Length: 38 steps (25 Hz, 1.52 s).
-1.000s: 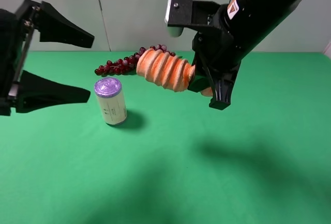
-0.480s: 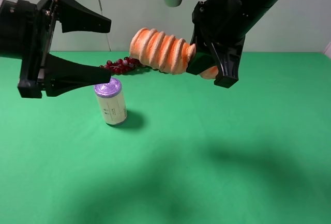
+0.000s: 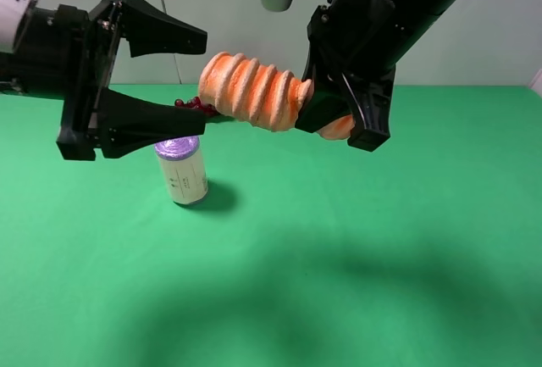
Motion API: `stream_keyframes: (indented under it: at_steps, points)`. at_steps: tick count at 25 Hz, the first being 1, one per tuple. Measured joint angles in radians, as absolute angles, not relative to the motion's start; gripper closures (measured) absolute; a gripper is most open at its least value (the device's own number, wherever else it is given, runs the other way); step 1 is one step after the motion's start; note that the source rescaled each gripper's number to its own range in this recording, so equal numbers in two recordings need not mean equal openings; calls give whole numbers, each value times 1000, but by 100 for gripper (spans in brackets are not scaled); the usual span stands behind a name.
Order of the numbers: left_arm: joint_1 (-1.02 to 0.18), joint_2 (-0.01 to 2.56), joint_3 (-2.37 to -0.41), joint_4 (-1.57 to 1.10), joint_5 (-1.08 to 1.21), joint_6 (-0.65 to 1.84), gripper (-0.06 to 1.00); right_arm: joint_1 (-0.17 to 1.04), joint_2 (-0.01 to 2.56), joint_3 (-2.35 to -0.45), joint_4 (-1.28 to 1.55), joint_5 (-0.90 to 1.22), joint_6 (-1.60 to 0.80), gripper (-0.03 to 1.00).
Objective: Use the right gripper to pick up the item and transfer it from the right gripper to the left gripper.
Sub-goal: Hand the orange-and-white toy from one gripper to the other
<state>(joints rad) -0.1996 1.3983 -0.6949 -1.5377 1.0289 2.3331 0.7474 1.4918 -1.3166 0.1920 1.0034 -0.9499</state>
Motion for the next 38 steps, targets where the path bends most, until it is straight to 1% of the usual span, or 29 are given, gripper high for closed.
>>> stream_keyframes:
  at_steps: [8, 16, 20, 24, 35, 38]
  points:
    - [-215, 1398, -695, -1553, 999, 2358, 4, 747, 1492, -1317, 238, 1004, -975, 95]
    - [-215, 1398, -695, -1627, 997, 2399, 4, 747, 1492, -1317, 267, 1004, -1001, 95]
    - [-243, 1401, -695, -1632, 987, 2399, 4, 747, 1492, -1317, 268, 1004, -1001, 95]
    - [-280, 1459, -695, -1635, 986, 2422, 4, 747, 1492, -1317, 268, 1004, -1001, 95]
    - [-287, 1527, -730, -1681, 1021, 2462, 4, 747, 1492, -1317, 268, 1004, -1002, 95]
    - [-307, 1549, -730, -1687, 1020, 2462, 4, 747, 1492, -1317, 267, 1004, -1002, 95]
